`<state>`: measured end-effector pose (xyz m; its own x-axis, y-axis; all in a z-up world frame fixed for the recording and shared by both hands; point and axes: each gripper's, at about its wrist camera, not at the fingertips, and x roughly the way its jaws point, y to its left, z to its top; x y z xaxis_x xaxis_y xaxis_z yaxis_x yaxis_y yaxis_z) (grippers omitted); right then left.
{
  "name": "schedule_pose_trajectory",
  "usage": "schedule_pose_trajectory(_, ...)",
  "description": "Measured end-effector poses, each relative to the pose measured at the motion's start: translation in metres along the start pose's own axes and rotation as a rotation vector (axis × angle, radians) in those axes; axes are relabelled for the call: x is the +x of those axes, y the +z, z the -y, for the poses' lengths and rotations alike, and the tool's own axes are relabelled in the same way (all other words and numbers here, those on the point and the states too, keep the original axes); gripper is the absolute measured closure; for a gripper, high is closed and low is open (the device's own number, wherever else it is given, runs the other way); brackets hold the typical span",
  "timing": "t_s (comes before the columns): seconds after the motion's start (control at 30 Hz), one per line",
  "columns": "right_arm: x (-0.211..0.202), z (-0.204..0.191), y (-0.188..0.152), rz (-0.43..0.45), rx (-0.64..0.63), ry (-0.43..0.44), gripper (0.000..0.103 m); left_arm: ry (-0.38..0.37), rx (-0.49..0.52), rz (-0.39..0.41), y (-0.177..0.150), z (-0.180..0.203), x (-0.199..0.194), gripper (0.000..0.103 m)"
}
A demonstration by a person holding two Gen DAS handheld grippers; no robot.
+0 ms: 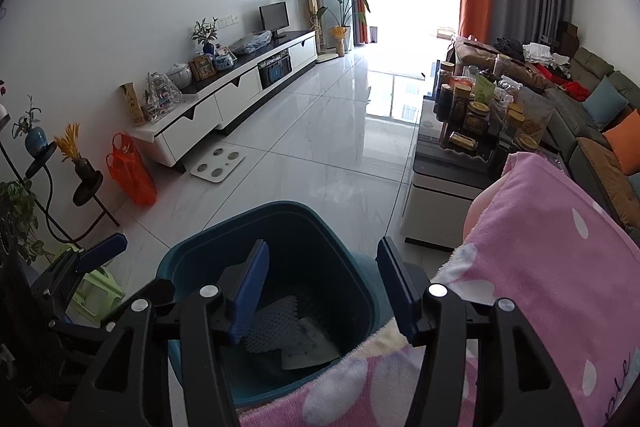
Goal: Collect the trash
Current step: 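Carry both items to the teal bin and open both tools to drop them, then move both tools back over the table toward the remaining trash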
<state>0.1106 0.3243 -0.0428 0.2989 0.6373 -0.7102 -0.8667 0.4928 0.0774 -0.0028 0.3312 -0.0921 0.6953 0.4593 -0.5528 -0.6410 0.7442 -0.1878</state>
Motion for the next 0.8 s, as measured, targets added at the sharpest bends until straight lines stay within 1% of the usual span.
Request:
schedule_pose_trajectory(0.07,-0.009,0.006,-0.001,0.025,0.007,-0.010,0.033,-0.004,0.005,0.025,0.007,0.003,-0.013,0.006)
schedule_pose_trajectory(0.13,-0.021,0.012,-0.003,0.049,0.016,-0.021,0.027,-0.010,0.013,0.054,0.014,0.010,-0.025,0.006)
schedule_pose_trajectory(0.17,-0.026,0.015,-0.004,0.061,0.019,-0.029,0.021,-0.014,0.020,0.067,0.018,0.014,-0.030,0.006)
schedule_pose_trajectory(0.23,-0.040,0.022,-0.007,0.091,0.028,-0.045,0.015,-0.024,0.033,0.093,0.026,0.023,-0.042,0.006)
schedule_pose_trajectory(0.3,-0.053,0.031,-0.012,0.118,0.042,-0.059,0.012,-0.039,0.053,0.117,0.032,0.035,-0.054,0.006)
schedule_pose_trajectory(0.33,-0.059,0.036,-0.014,0.129,0.050,-0.072,0.008,-0.038,0.065,0.135,0.035,0.041,-0.061,0.006)
schedule_pose_trajectory(0.53,-0.100,0.066,-0.036,0.202,0.105,-0.135,0.007,-0.090,0.123,0.199,0.046,0.084,-0.092,0.006)
schedule_pose_trajectory(0.67,-0.126,0.081,-0.051,0.236,0.121,-0.187,0.007,-0.125,0.151,0.206,0.048,0.112,-0.104,0.006)
schedule_pose_trajectory(0.8,-0.155,0.093,-0.069,0.277,0.138,-0.241,0.007,-0.181,0.178,0.217,0.044,0.140,-0.116,0.006)
